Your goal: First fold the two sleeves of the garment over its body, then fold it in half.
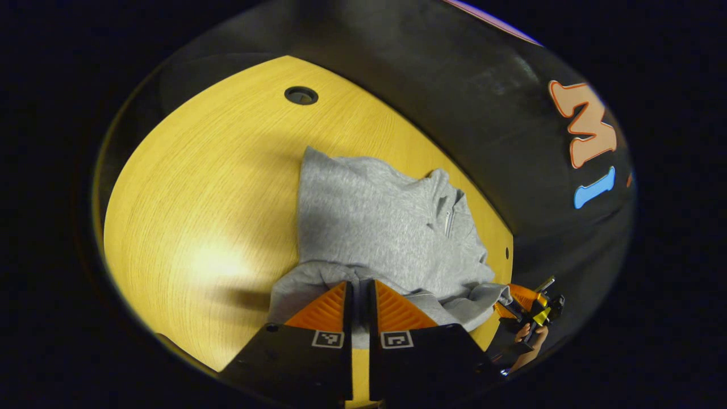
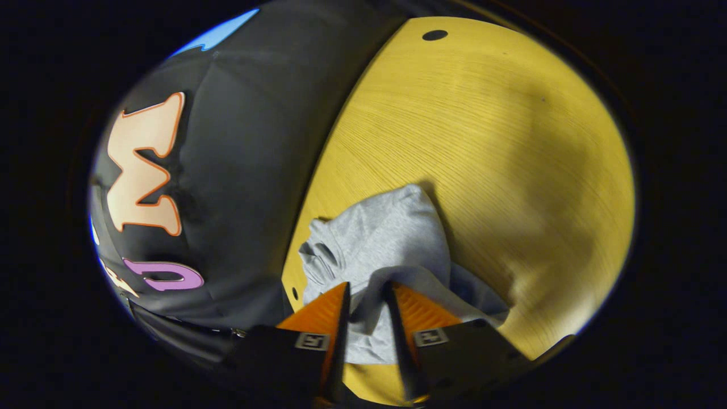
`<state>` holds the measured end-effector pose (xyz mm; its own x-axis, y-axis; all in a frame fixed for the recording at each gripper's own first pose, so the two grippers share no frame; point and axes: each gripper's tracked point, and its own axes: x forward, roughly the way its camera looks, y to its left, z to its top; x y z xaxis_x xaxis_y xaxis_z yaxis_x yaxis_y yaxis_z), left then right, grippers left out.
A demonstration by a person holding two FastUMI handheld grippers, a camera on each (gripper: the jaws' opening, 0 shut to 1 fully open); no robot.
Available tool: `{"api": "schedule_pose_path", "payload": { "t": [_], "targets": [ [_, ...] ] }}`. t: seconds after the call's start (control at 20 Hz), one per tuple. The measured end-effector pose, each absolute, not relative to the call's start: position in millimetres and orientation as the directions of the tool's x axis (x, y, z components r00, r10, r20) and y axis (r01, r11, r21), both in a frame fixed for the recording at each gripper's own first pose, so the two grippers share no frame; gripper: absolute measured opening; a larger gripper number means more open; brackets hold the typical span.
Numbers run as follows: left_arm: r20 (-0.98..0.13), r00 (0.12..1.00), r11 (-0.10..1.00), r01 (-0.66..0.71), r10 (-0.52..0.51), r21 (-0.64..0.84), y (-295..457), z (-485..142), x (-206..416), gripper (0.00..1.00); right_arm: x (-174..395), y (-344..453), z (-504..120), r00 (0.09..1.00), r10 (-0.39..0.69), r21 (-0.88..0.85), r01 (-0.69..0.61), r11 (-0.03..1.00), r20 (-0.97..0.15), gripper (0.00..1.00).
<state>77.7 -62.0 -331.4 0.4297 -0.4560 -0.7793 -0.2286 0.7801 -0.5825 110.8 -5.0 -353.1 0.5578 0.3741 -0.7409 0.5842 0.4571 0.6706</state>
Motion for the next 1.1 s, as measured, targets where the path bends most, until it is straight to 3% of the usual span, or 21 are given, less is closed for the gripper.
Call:
{"api": "schedule_pose_path", "payload": {
  "t": [0.1,0.2,0.35,0.5,0.6,0.7,0.9,1.1],
  "targets": [
    [-0.733,0.587,0.811,-0.209,-0.343,-0.547,-36.7,-314.0,110.8,0.53,124.0,-22.0,-342.0,0.622,0.281,0.659,0.537,0.527,-0.731,0.99],
    [-0.655,0.718,0.821,-0.211,-0.238,-0.53,-15.6,-283.7,135.1,0.97,125.4,-35.7,-323.4,0.677,0.203,0.625,0.467,0.626,-0.708,0.97],
    [-0.555,0.817,0.873,-0.151,-0.153,-0.463,0.1,-244.0,138.4,0.96,121.1,-42.4,-284.8,0.753,0.129,0.541,0.331,0.773,-0.645,0.97],
    [-0.422,0.904,0.969,-0.034,-0.074,-0.243,6.5,-196.0,134.9,0.96,112.1,-48.0,-247.5,0.843,0.011,0.323,0.194,0.927,-0.538,0.97],
    [-0.305,0.951,0.997,0.031,-0.05,-0.066,5.6,-155.2,122.8,0.95,100.9,-35.9,-214.5,0.888,-0.013,0.204,0.12,0.972,-0.46,0.97],
    [-0.203,0.978,0.999,0.051,-0.046,0.019,-3.9,-118.3,105.0,0.95,85.7,-22.3,-185.4,0.924,-0.015,0.113,0.064,0.992,-0.383,0.98],
    [-0.184,0.982,0.997,0.037,-0.049,-0.068,-15.3,-96.4,59.4,0.96,45.9,1.3,-154.7,0.96,-0.011,-0.026,0.004,1.0,-0.28,0.94],
    [-0.202,0.979,0.996,0.007,-0.024,-0.085,-2.3,-105.3,44.5,0.96,18.4,25.0,-151.3,0.963,0.036,0.013,-0.034,0.999,-0.266,0.98]
  ]
}}
